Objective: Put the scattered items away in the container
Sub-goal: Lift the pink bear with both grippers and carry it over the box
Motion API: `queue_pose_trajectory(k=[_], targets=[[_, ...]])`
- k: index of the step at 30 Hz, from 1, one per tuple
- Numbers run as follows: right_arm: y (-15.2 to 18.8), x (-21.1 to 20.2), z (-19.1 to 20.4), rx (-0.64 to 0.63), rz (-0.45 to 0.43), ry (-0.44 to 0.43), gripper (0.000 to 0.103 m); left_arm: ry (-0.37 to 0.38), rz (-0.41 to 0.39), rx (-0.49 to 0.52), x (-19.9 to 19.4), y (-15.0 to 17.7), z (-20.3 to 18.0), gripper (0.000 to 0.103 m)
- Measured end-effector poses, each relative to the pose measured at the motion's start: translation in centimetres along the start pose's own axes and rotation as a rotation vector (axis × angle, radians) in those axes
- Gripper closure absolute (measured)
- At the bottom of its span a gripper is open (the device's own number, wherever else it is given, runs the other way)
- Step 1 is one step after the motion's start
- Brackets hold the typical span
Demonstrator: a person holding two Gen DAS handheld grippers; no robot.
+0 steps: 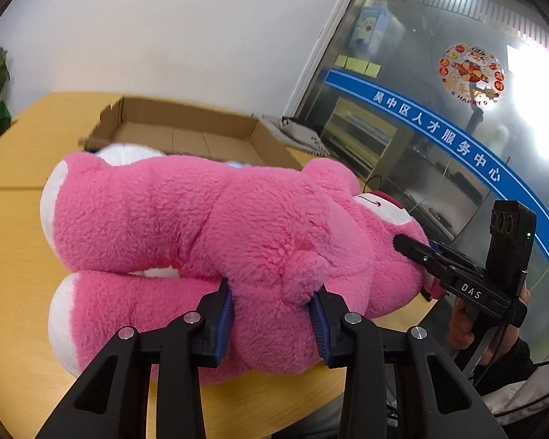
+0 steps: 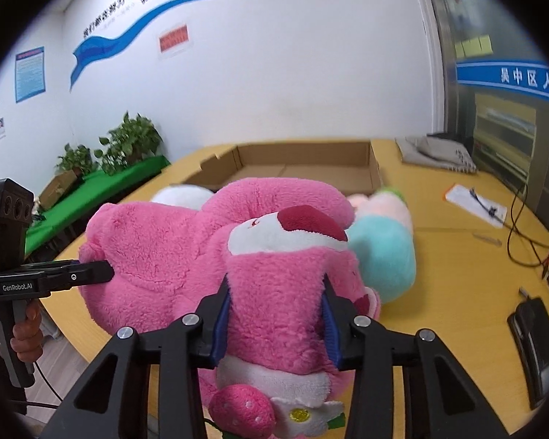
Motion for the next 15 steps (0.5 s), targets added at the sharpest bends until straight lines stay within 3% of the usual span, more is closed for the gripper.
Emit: queue_pose_trajectory(k=[3, 8, 12, 15], targets=[[-2.6, -1.1, 0.7, -0.008, -0.049, -0.015, 0.063, -0.007, -0.051, 0.027, -1.4, -2.7, -0.6, 0.064], [-9.5, -0.8, 1.1, -0.053, -0.148, -0.019, 0.063, -0.030, -0.128, 0.094, -1.3, -10.3, -0.2, 0.064], [-15.4, 2.3, 0.6, -0.082, -0.195, 0.001, 0.063, -0.028, -0.129, 0.101, 2.0, -16.8, 2.6, 0.064], [-19.6, 6.9, -0.8, -0.089, -0.179, 0.020, 0.063, -0.039, -0.106, 0.089, 6.1, -21.7, 5.6, 0.064]])
Point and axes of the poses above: each gripper's, at about its wrist camera, not at the fingertips, and x roughly the way its jaws point, z to its left, y to its underside, the point moved 10 cm from there along x, roughly the way its jaws point, and after that the axes turned 2 degrees about x, right-handed, at the moved point
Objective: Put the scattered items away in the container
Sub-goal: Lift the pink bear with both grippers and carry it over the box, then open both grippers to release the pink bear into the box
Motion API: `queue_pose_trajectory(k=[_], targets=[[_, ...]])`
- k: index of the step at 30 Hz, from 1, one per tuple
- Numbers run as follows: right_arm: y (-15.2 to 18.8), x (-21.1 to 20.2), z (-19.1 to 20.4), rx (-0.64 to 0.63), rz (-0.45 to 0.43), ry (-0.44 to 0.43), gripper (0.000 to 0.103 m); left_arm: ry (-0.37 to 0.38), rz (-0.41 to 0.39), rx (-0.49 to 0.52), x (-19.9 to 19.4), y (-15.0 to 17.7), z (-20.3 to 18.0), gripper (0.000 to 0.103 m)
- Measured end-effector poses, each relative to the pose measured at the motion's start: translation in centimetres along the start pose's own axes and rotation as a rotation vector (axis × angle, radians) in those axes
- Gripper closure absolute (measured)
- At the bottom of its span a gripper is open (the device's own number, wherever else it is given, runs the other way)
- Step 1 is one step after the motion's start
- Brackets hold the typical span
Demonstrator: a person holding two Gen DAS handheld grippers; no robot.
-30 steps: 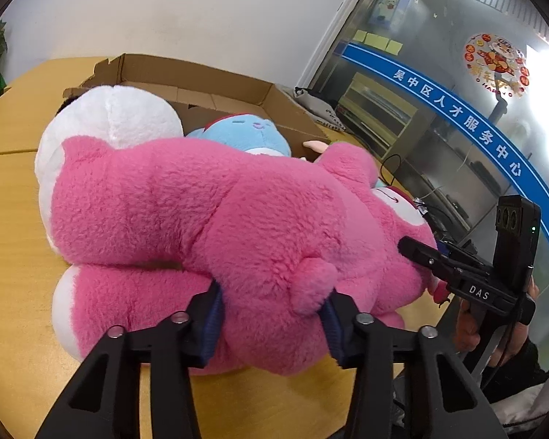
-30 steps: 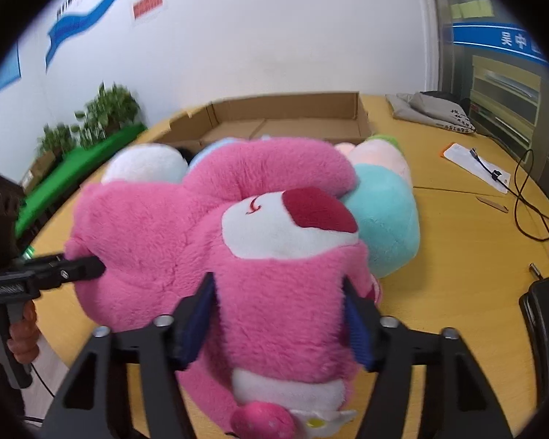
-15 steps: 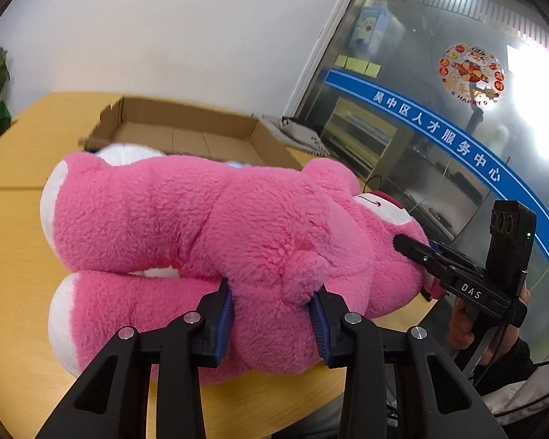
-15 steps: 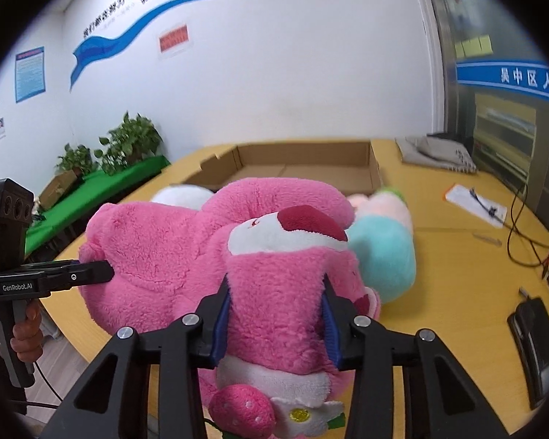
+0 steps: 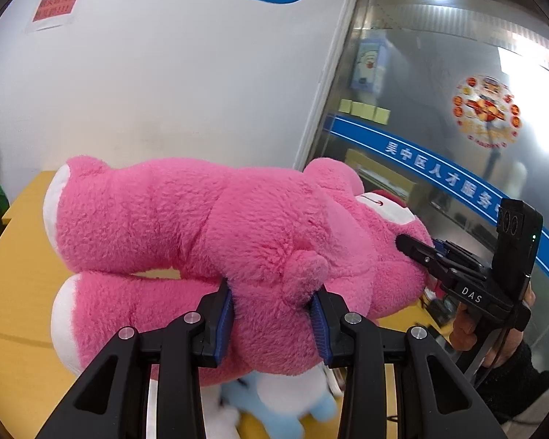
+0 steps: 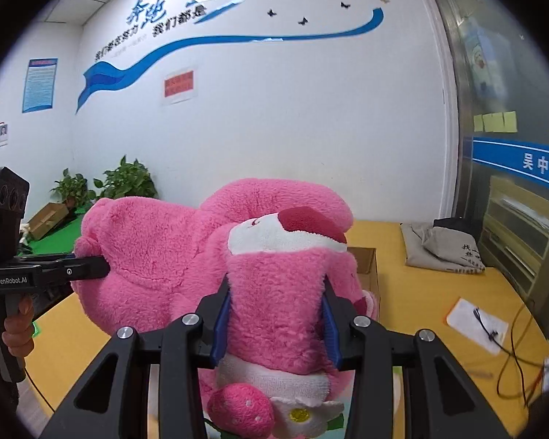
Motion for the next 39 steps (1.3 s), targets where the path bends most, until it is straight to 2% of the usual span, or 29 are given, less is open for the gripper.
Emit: queue_pose_trajectory(k=[4, 7, 10, 12, 13, 14, 15, 16, 18, 20, 23, 27, 28, 30, 31, 32, 33, 34, 35, 36, 39], targets=[[-3.3, 9.4, -4.0, 0.040, 0.050, 0.025, 0.063, -0.007, 0.072, -0.031, 8.8, -4.7, 4.8, 0.064], [-3.8, 17.2, -7.6, 0.094, 0.139, 0.043, 0.063, -0.003, 0.176, -0.098, 17.0, -5.9, 9.3, 0.064], [-2.3, 24.0, -10.6, 0.112, 0.235, 0.072, 0.063, -0.028, 0.312, -0.163, 25.5, -4.0, 13.7, 0.064], [0.0, 28.7, -12.8, 0.148, 0.315, 0.091, 0.063, -0.050, 0.415, -0.184, 30.5, -1.2, 16.2, 0.065], [1.6, 30.9, -13.9, 0.172, 0.365, 0.102, 0.063, -0.060, 0.472, -0.203, 32.9, 0.6, 17.4, 0.072], [3.4, 32.7, -15.0, 0.197, 0.422, 0.118, 0.063, -0.043, 0.505, -0.224, 34.7, 1.9, 18.1, 0.072], [5.4, 34.4, -16.2, 0.222, 0.481, 0.154, 0.063, 0.002, 0.494, -0.259, 35.5, 2.1, 18.3, 0.072], [6.5, 35.2, -17.2, 0.231, 0.494, 0.193, 0.061, 0.004, 0.480, -0.280, 35.5, 1.8, 18.5, 0.072], [6.3, 35.5, -17.7, 0.249, 0.476, 0.182, 0.058, -0.015, 0.477, -0.254, 35.1, 1.2, 18.3, 0.070], [5.8, 35.5, -18.1, 0.267, 0.487, 0.175, 0.050, -0.037, 0.487, -0.211, 34.7, 1.4, 17.8, 0.070], [5.3, 36.4, -18.3, 0.233, 0.464, 0.194, 0.046, -0.062, 0.480, -0.223, 34.7, 1.7, 18.4, 0.063], [4.8, 37.4, -17.7, 0.148, 0.425, 0.226, 0.045, -0.125, 0.482, -0.220, 34.3, 2.2, 19.5, 0.042], [4.4, 37.7, -17.7, 0.141, 0.423, 0.222, 0.044, -0.119, 0.483, -0.218, 33.8, 2.3, 19.5, 0.041], [3.7, 36.1, -17.8, 0.152, 0.410, 0.205, 0.041, -0.108, 0.481, -0.217, 31.9, 1.8, 19.4, 0.041], [3.3, 35.0, -17.9, 0.161, 0.398, 0.200, 0.035, -0.114, 0.461, -0.195, 30.9, 1.2, 19.4, 0.042], [2.5, 33.0, -17.9, 0.172, 0.375, 0.185, 0.024, -0.135, 0.434, -0.161, 29.1, 0.7, 19.3, 0.042], [2.1, 31.4, -17.8, 0.182, 0.360, 0.163, 0.021, -0.135, 0.414, -0.138, 27.8, 0.2, 19.0, 0.037], [1.6, 29.3, -17.3, 0.192, 0.344, 0.120, 0.020, -0.126, 0.398, -0.115, 25.8, 0.1, 18.7, 0.029], [1.5, 27.7, -16.9, 0.191, 0.341, 0.091, 0.020, -0.130, 0.392, -0.086, 23.8, 0.4, 18.7, 0.024], [1.8, 25.9, -16.5, 0.185, 0.357, 0.065, 0.020, -0.142, 0.401, -0.056, 22.5, 0.9, 18.8, 0.019], [4.4, 22.9, -15.3, 0.183, 0.448, 0.011, 0.019, -0.189, 0.501, -0.016, 20.2, 4.8, 20.2, 0.019]])
Point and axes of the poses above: each gripper's, at about its wrist camera, not at the fingertips, and x roughly the way its jaws point, z to its left, y to its underside, the point moved 10 cm from there along x, roughly the way its jaws point, and after that the axes turned 2 degrees about x, right-handed, at the moved point
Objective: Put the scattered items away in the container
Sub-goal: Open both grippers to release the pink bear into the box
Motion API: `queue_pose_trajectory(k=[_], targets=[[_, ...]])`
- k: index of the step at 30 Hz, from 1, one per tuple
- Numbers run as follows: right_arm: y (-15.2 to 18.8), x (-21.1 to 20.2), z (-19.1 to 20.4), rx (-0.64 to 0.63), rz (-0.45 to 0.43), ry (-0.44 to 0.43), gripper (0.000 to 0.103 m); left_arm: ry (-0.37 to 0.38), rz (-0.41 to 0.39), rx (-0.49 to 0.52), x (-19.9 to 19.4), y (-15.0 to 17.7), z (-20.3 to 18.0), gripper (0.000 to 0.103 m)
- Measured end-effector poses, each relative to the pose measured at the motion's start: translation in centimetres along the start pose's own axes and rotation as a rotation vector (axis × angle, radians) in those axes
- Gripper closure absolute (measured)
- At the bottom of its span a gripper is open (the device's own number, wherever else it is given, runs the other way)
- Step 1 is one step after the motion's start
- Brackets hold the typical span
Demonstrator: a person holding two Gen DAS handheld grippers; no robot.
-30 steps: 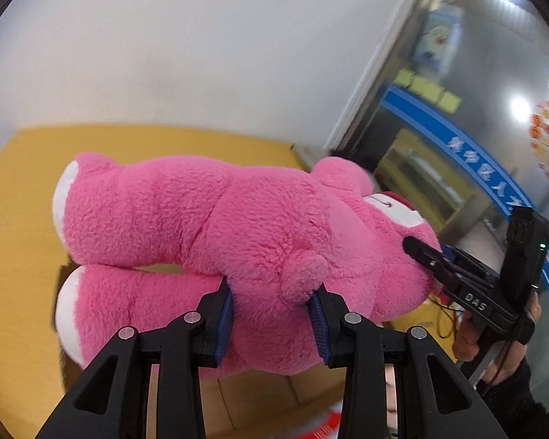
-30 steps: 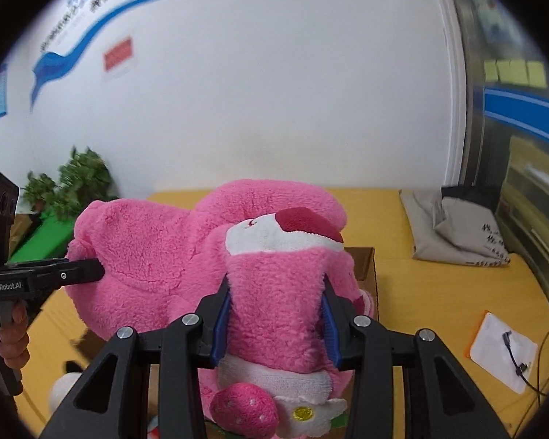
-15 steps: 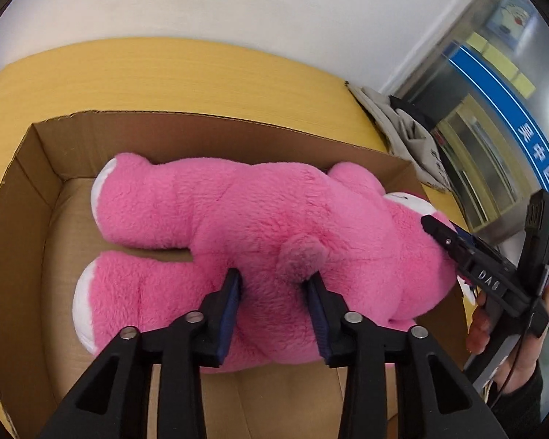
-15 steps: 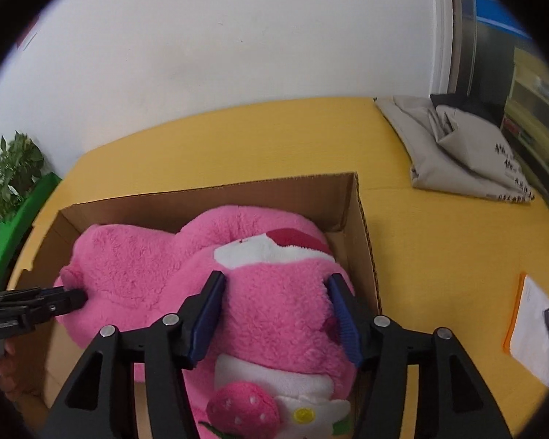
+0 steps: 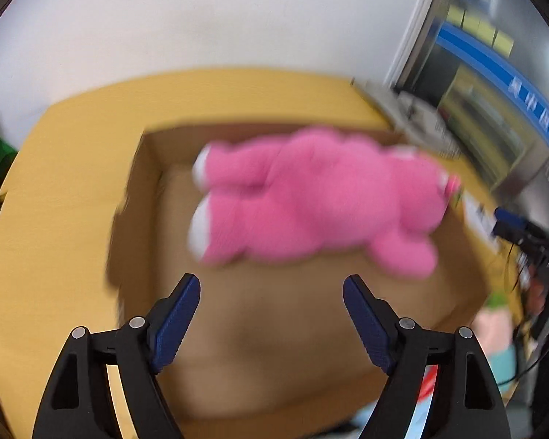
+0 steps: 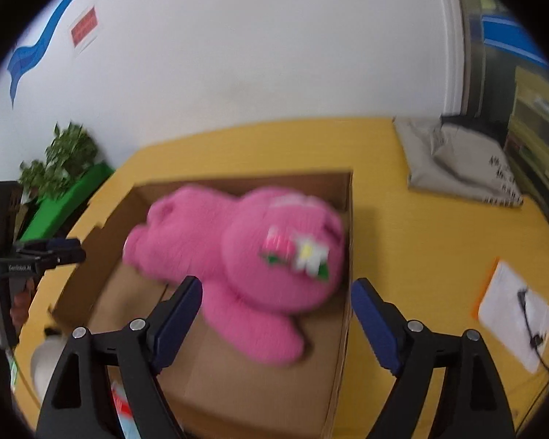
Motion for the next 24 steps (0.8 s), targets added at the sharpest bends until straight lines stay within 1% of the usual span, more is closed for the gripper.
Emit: queue_pose_trajectory(k=[1, 2, 3, 4, 5, 7, 8, 10, 11, 13, 14, 17, 19, 21, 22, 23, 24], targets=[[1.4, 0.5, 0.2, 0.001, 0.052, -0.005, 0.019, 0.014, 0.041, -0.007, 0.7, 1.3, 0.5, 0.020], [3.0, 1.3, 0.6, -0.002, 0.104, -0.018, 0.019, 0.042, 0.099, -0.035, 1.8, 2.8, 1.2, 0.021], [3.9, 2.0, 0.9, -0.009, 0.141, -0.022, 0.019, 0.048, 0.137, -0.065, 2.5, 3.7, 1.7, 0.026], [4.8, 2.8, 1.4, -0.018, 0.179, -0.026, 0.019, 0.044, 0.174, -0.098, 3.2, 4.9, 2.6, 0.037], [5.9, 3.9, 1.8, -0.027, 0.232, -0.036, 0.020, 0.043, 0.195, -0.122, 3.6, 5.6, 2.9, 0.040], [7.7, 5.2, 1.5, -0.001, 0.317, -0.012, 0.020, 0.057, 0.223, -0.129, 3.7, 7.0, 3.1, 0.040], [8.5, 5.5, 1.1, 0.015, 0.352, 0.002, 0.024, 0.044, 0.230, -0.103, 3.4, 7.5, 2.9, 0.040], [9.4, 5.1, 1.1, -0.003, 0.370, 0.007, 0.024, 0.057, 0.266, -0.076, 3.0, 8.9, 2.1, 0.040], [10.0, 4.8, 1.4, -0.013, 0.388, 0.010, 0.024, 0.048, 0.265, -0.058, 2.6, 9.3, 1.9, 0.040], [11.6, 4.4, 2.0, -0.074, 0.438, 0.053, 0.024, 0.055, 0.266, -0.076, 2.1, 9.9, 1.7, 0.041], [12.0, 4.1, 2.2, -0.102, 0.426, 0.084, 0.024, 0.057, 0.269, -0.079, 2.1, 9.9, 1.5, 0.041], [12.6, 3.3, 2.0, -0.082, 0.413, 0.091, 0.024, 0.049, 0.258, -0.087, 2.0, 10.6, 1.5, 0.041], [12.9, 2.8, 1.9, -0.078, 0.391, 0.093, 0.025, -0.008, 0.226, -0.104, 1.4, 10.2, 2.4, 0.041], [13.2, 2.2, 2.1, -0.080, 0.361, 0.114, 0.025, -0.030, 0.161, -0.140, -0.1, 9.4, 3.2, 0.041], [13.1, 1.5, 2.3, -0.085, 0.328, 0.136, 0.024, -0.036, 0.116, -0.158, -1.1, 8.9, 3.3, 0.040], [12.8, 0.6, 2.6, -0.097, 0.288, 0.156, 0.024, -0.055, 0.062, -0.170, -2.6, 8.4, 3.3, 0.039], [12.3, -0.3, 3.1, -0.109, 0.245, 0.160, 0.024, -0.080, -0.001, -0.177, -4.5, 7.9, 3.2, 0.036]])
Point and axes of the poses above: each gripper's, at about its wrist camera, not at the fingertips, and x roughly the way its jaws point, z to its left, y to its underside, the point moved 10 cm from there along x, roughly the way its jaws point, and after that the axes turned 2 degrees about x, right-handed, at the moved point
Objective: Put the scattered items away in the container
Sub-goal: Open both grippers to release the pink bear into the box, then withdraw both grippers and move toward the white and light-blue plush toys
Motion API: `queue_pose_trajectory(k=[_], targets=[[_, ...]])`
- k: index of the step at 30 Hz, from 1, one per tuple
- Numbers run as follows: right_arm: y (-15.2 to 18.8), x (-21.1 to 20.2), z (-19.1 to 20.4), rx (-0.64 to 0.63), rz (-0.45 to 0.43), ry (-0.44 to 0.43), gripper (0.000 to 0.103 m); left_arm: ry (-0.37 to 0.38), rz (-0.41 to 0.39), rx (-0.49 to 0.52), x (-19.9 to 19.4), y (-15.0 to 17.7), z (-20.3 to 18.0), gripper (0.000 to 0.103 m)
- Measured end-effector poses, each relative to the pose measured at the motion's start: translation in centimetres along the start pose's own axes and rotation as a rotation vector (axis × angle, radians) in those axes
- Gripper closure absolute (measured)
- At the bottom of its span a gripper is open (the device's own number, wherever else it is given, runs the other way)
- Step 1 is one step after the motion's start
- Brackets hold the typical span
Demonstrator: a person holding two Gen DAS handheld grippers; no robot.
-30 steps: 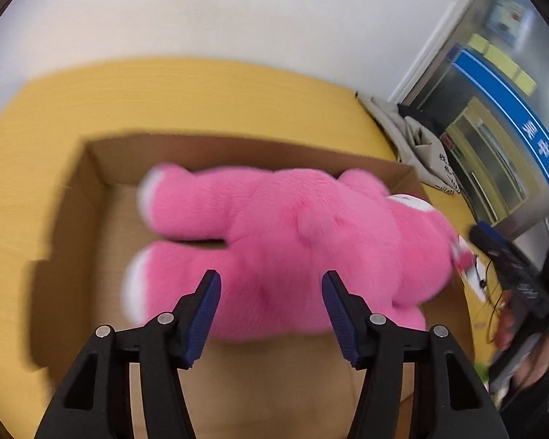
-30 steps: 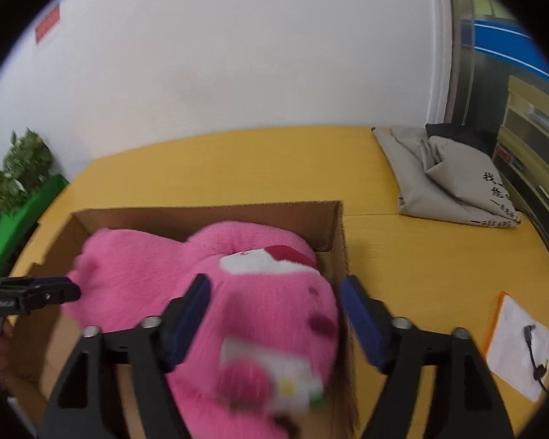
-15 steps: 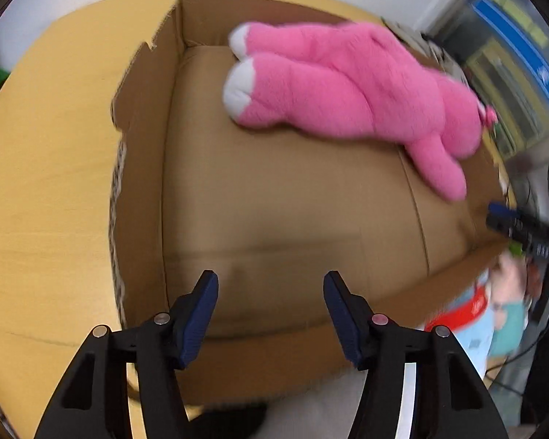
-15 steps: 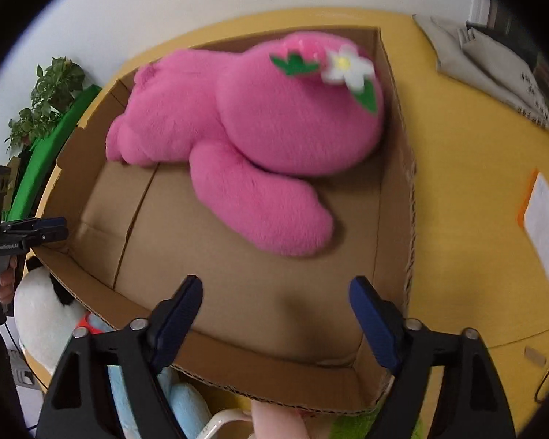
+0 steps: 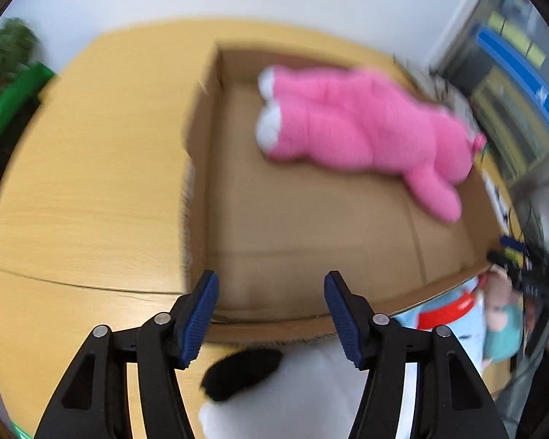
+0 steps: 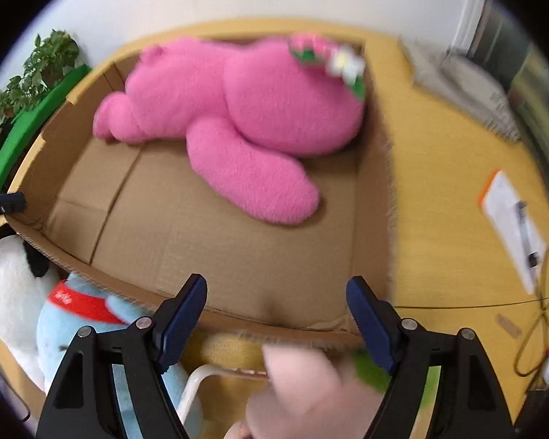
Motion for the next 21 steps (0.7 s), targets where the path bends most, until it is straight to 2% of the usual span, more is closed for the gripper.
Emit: queue_pose_trajectory(k=[2, 3, 4, 6, 10, 14, 19, 21], targets=[[-0.3, -3.6, 1.1, -0.018, -0.130, 0.002, 0.022, -0.021, -0.124, -0.018, -3.7, -0.2, -0.6, 0.019], [-0.5, -5.0, 1.4, -0.021, -0.181, 0.012, 0.022, -0.033, -0.195, -0.023, -5.7, -0.1, -1.3, 0.006], [-0.4, -6.8, 1.8, -0.017, -0.240, 0.026, 0.021, -0.041, -0.241, -0.022, -7.2, 0.3, -1.6, 0.000], [0.0, -9.4, 2.7, 0.001, -0.317, 0.039, 0.019, -0.078, -0.335, 0.003, -10.2, 1.3, -3.2, 0.000], [1.4, -12.1, 4.4, 0.013, -0.390, 0.056, 0.019, -0.107, -0.431, 0.033, -13.1, 4.1, -6.0, 0.000], [3.9, -13.8, 4.8, 0.050, -0.438, 0.090, 0.019, -0.140, -0.489, 0.076, -13.3, 7.6, -9.0, 0.000], [6.3, -14.6, 4.8, 0.087, -0.460, 0.113, 0.019, -0.179, -0.493, 0.162, -12.0, 11.1, -12.0, 0.000], [6.9, -15.0, 5.0, 0.098, -0.472, 0.113, 0.019, -0.170, -0.505, 0.172, -11.9, 11.5, -12.7, 0.000]])
Point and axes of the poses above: each gripper's, at about its wrist camera, not at the fingertips, and x roughly the way its jaws point, z to its left, y to its underside, the point moved 10 cm from there along x, roughly the way its jaws point, and after that the axes turned 2 degrees about x, right-handed, at the moved point
